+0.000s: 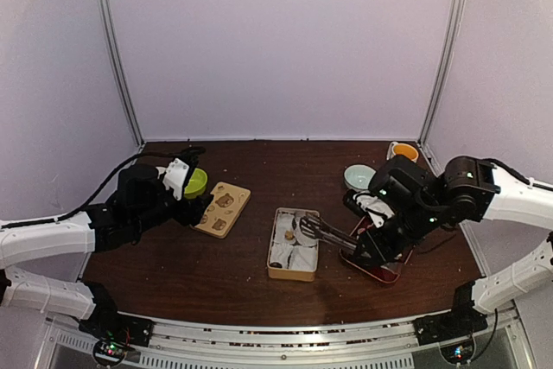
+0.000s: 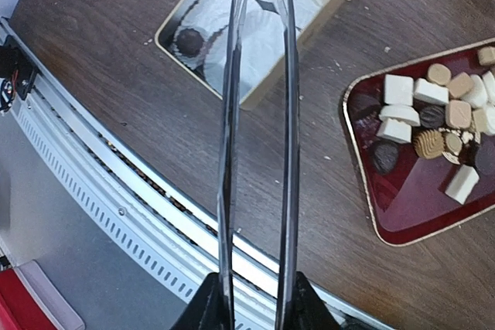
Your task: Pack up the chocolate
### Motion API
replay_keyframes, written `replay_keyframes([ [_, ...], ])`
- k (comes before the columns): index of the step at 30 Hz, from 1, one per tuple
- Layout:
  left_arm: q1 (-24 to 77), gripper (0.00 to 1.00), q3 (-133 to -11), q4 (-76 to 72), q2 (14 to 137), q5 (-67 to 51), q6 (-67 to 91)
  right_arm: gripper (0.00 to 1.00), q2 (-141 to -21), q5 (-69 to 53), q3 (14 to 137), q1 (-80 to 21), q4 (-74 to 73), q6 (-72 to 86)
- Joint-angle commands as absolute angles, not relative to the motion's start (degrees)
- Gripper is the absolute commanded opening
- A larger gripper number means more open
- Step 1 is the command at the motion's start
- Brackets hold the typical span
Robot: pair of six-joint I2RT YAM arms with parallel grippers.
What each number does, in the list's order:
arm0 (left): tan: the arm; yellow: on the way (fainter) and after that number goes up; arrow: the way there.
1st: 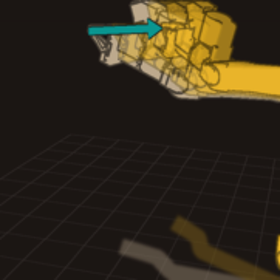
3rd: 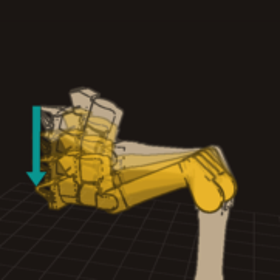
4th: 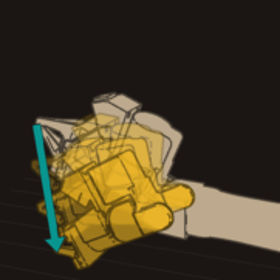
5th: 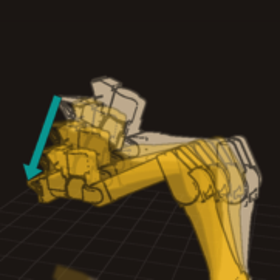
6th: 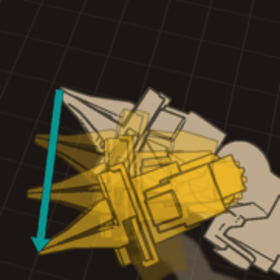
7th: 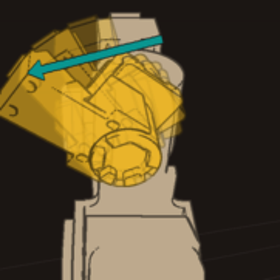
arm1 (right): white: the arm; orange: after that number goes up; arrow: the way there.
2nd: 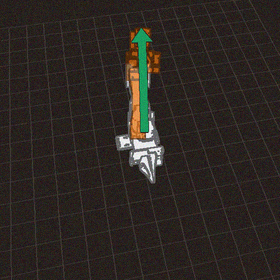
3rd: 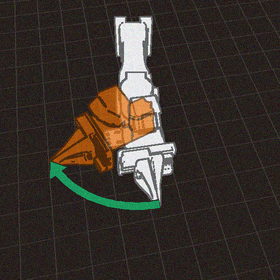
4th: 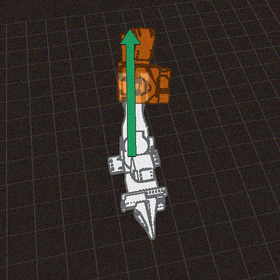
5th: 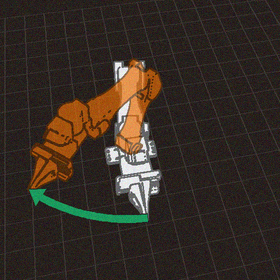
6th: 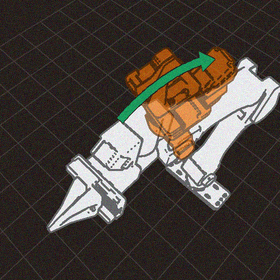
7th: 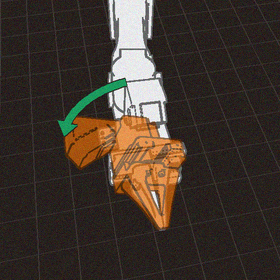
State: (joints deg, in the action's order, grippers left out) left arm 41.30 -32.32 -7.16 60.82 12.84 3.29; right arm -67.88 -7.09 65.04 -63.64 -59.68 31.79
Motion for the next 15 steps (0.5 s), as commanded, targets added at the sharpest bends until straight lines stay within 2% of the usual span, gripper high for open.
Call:
replay_keyframes([
  [1,41.13,0.79,-34.22,-8.31,60.83,12.48,2.68,0.25,-64.67,0.65,62.86,-63.41,-67.38,36.69],
  [15,41.19,0.79,-34.5,-8.34,61.43,12.48,2.47,0.29,-51.92,0.12,54.79,-63.21,-76.38,45.84],
])
